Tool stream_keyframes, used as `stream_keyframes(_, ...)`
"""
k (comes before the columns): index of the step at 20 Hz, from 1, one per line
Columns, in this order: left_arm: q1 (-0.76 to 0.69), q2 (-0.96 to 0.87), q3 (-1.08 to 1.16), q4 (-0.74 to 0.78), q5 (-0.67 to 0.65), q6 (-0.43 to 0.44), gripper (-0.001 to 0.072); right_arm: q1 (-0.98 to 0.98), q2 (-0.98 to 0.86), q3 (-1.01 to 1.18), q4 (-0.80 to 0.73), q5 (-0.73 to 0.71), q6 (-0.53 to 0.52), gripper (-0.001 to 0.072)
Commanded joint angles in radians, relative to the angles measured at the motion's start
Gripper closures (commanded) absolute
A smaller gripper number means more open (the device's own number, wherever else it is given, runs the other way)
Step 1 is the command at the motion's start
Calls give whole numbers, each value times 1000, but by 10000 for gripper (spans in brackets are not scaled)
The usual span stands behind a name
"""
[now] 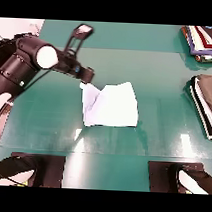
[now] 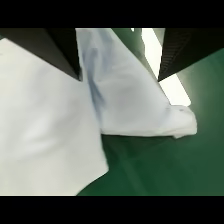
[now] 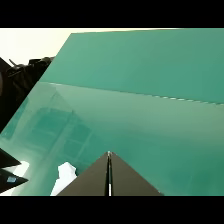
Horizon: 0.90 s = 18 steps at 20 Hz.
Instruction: Fold the shirts.
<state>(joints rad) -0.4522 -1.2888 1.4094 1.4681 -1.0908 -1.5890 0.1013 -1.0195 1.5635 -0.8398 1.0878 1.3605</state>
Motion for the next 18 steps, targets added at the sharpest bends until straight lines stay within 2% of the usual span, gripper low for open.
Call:
stream_keyframes(1, 205, -3, -202, -282, 120, 74, 155, 0, 0, 1, 0, 4, 0, 691)
stream_keyframes(3, 236, -18, -311, -379, 206, 141, 156, 0, 0, 1, 0, 4, 0, 691)
stream_keyframes(10, 233, -211, -340, -505, 269, 182, 156, 0, 0, -5, -1, 8, 0, 691)
stream_keyframes(11, 233, -217, -340, -537, 279, 208, 200, 0, 0, -14, -1, 10, 0, 691)
stream_keyframes(12, 233, -217, -339, -547, 297, 222, 371, 0, 0, -32, 0, 13, 1, 691)
stream_keyframes(15, 235, -213, -339, -552, 333, 235, 677, -2, 0, -124, -3, 14, 1, 691)
stream_keyframes(18, 260, -205, -257, -518, 266, 236, 681, -39, -5, -283, -2, 14, 1, 691)
